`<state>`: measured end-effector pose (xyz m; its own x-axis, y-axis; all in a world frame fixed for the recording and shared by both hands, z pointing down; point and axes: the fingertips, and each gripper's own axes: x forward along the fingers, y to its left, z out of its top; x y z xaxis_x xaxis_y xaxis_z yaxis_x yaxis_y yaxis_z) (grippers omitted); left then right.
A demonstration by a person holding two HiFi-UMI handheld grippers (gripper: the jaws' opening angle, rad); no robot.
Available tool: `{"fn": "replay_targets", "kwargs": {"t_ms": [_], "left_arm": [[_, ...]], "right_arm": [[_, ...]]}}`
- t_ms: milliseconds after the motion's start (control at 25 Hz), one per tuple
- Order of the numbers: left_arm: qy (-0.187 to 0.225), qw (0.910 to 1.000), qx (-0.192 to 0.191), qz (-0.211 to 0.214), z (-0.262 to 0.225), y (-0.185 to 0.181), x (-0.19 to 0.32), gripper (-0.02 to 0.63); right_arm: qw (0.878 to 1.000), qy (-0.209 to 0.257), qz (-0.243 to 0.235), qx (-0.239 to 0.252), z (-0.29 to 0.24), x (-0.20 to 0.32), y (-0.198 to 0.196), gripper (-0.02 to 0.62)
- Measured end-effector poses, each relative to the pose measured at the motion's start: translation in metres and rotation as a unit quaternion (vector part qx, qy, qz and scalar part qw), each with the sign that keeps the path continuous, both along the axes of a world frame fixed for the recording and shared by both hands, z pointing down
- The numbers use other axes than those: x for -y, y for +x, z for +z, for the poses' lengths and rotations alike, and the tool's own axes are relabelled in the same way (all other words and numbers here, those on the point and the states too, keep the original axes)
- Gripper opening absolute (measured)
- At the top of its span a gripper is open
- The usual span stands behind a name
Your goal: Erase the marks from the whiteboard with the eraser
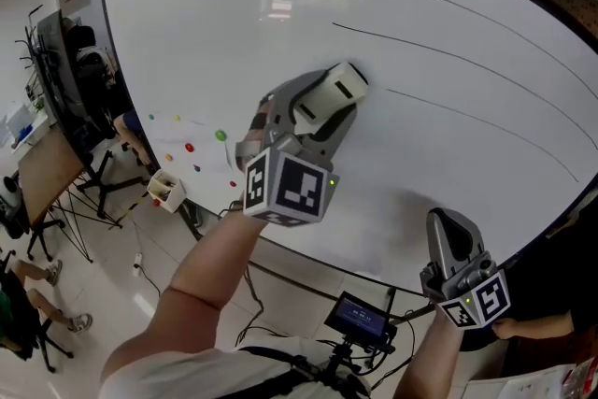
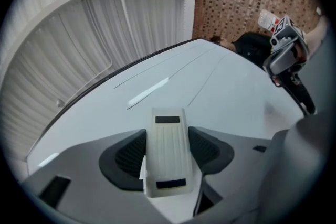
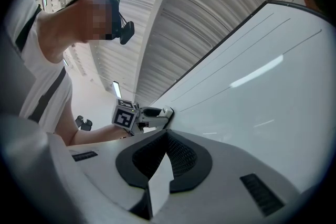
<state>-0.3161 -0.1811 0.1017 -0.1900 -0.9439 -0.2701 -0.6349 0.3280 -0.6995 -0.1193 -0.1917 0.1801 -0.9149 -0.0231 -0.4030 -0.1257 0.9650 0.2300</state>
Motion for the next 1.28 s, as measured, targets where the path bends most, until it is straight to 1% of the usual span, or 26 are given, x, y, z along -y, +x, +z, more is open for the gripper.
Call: {"fn": "replay_targets", "kwargs": {"t_ms": [120, 200, 240, 320, 440, 520, 640, 720, 800, 880, 920, 1000, 1120, 1200, 1280], "left_arm": [[0.043, 0.9960, -0.054, -0.056, -0.014, -0.053, -0.023, 0.276], [0.061, 0.9923, -0.081, -0.072, -0.018, -0.071, -0.033, 0.275], [0.067, 0.9913, -0.085, -0.075, -0.020, -0.072, -0.034, 0.275], [0.076, 0.9909, -0.078, -0.080, -0.021, -0.064, -0.031, 0.273], [0.081, 0.9930, -0.054, -0.067, -0.023, -0.031, -0.016, 0.273], [0.075, 0.9951, -0.047, -0.042, -0.034, 0.008, -0.002, 0.273], [0.057, 0.9978, -0.031, 0.013, -0.045, 0.068, 0.019, 0.273], [0.043, 0.9978, -0.017, 0.048, -0.036, 0.088, 0.027, 0.273], [0.033, 0.9974, -0.008, 0.064, -0.024, 0.092, 0.030, 0.273], [0.031, 0.9975, -0.009, 0.062, -0.019, 0.088, 0.030, 0.275], [0.034, 0.9978, -0.015, 0.055, -0.020, 0.082, 0.029, 0.278], [0.051, 0.9980, -0.029, 0.026, -0.029, 0.065, 0.020, 0.277], [0.077, 0.9956, -0.051, -0.013, -0.036, 0.041, 0.007, 0.276], [0.087, 0.9944, -0.056, -0.023, -0.032, 0.035, 0.004, 0.273], [0.089, 0.9944, -0.051, -0.024, -0.028, 0.038, 0.006, 0.273]], "right_arm": [[1.000, -0.002, -0.005, -0.001, -0.001, 0.001, 0.001, 0.015], [1.000, -0.002, -0.008, -0.001, 0.000, 0.001, 0.002, 0.015], [1.000, -0.002, -0.009, -0.002, 0.001, 0.001, 0.002, 0.015], [1.000, -0.004, -0.010, -0.003, 0.002, 0.001, 0.004, 0.015], [1.000, -0.008, -0.008, -0.006, 0.002, 0.004, 0.011, 0.015], [1.000, -0.011, -0.003, -0.006, -0.005, 0.010, 0.026, 0.015], [1.000, -0.016, 0.005, -0.003, -0.019, 0.017, 0.050, 0.015], [1.000, -0.018, 0.007, 0.000, -0.015, 0.016, 0.050, 0.015], [1.000, -0.019, 0.008, 0.003, -0.009, 0.015, 0.047, 0.015], [1.000, -0.019, 0.008, 0.005, -0.007, 0.017, 0.047, 0.015], [1.000, -0.018, 0.007, 0.005, -0.008, 0.018, 0.048, 0.015], [1.000, -0.014, 0.006, 0.005, -0.013, 0.018, 0.050, 0.015], [1.000, -0.014, 0.005, 0.002, -0.015, 0.019, 0.051, 0.015], [1.000, -0.016, 0.006, 0.000, -0.011, 0.021, 0.049, 0.015], [1.000, -0.017, 0.007, -0.001, -0.006, 0.022, 0.049, 0.015]]}}
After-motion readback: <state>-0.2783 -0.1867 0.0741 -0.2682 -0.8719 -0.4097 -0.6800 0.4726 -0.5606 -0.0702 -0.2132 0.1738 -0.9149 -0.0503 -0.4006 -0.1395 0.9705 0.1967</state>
